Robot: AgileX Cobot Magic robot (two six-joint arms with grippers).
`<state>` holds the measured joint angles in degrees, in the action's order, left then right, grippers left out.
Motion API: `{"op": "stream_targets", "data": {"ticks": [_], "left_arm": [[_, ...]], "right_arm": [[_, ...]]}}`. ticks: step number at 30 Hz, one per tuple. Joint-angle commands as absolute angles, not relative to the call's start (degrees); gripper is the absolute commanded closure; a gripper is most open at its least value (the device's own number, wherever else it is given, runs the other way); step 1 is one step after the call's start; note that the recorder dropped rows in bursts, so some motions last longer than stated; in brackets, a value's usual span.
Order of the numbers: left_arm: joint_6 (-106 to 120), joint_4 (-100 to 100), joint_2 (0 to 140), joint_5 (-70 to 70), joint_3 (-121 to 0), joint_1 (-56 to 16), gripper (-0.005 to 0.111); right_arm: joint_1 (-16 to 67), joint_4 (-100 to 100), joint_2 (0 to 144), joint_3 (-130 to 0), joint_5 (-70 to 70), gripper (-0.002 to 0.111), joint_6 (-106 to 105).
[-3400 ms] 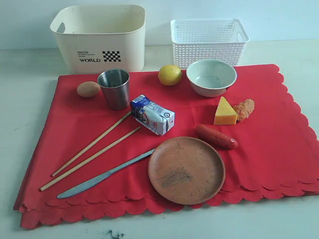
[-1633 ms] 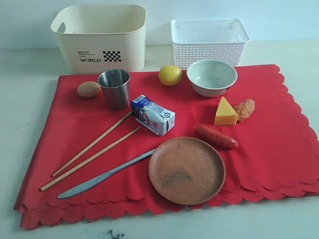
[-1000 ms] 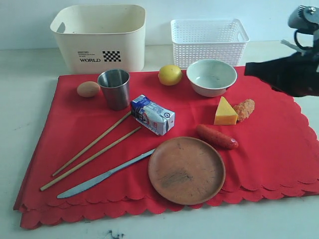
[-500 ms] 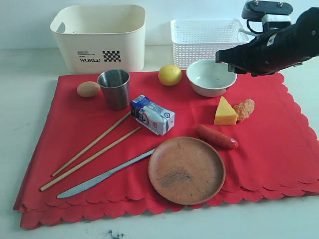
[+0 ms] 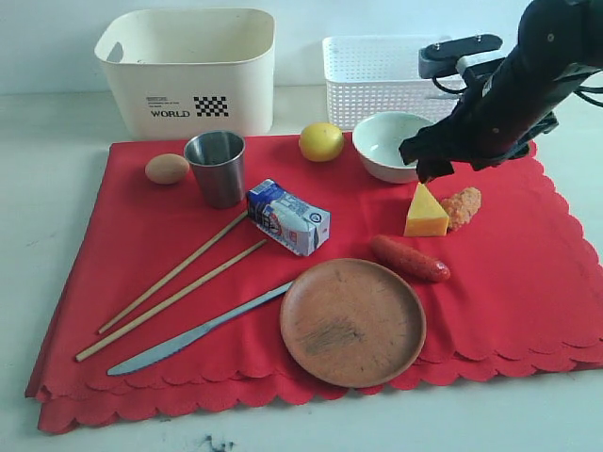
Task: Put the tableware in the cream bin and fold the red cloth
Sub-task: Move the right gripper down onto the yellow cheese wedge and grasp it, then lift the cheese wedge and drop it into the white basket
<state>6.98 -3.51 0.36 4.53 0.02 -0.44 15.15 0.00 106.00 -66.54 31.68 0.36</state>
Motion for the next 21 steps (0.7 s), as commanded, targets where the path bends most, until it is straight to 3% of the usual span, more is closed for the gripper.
{"op": "stream_targets", "data": {"ticks": [1,18,21], "left_arm": [[6.8,-3.8,0.0,4.6,0.0,-0.5,0.102],[6.8,-3.8,0.0,4.6,0.0,-0.5,0.102],[6.8,-3.8,0.0,4.6,0.0,-0.5,0.102]], "right_arm": [[15.3,7.8,107.7,-67.1,33.0,0.042,-8.1],[15.3,13.0,116.0,-68.6,29.4,0.042,-13.9],[15.3,13.2,115.9,-68.6,29.0,0.049,-15.2]]}}
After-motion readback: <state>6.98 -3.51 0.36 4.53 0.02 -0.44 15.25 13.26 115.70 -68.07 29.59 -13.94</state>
